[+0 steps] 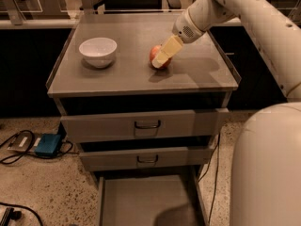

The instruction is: Place apple into bottom drawer

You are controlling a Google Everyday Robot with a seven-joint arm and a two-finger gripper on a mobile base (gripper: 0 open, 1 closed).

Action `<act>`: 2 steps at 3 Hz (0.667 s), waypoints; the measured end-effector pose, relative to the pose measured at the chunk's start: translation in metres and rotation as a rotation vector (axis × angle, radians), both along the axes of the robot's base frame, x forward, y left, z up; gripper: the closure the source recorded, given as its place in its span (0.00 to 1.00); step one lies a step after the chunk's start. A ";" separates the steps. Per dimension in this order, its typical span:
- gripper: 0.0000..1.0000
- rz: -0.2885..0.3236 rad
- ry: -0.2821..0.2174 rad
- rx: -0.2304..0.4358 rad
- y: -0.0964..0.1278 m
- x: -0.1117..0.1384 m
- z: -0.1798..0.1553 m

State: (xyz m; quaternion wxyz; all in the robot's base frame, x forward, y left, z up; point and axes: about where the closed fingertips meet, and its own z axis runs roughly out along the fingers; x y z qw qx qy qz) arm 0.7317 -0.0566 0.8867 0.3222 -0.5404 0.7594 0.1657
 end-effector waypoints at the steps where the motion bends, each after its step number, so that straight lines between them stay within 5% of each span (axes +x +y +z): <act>1: 0.00 0.014 -0.001 -0.045 0.004 0.013 -0.011; 2: 0.00 0.012 0.031 -0.086 -0.008 0.011 -0.042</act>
Offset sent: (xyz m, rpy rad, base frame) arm 0.0211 -0.0093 -0.0252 -0.0935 0.0063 0.0112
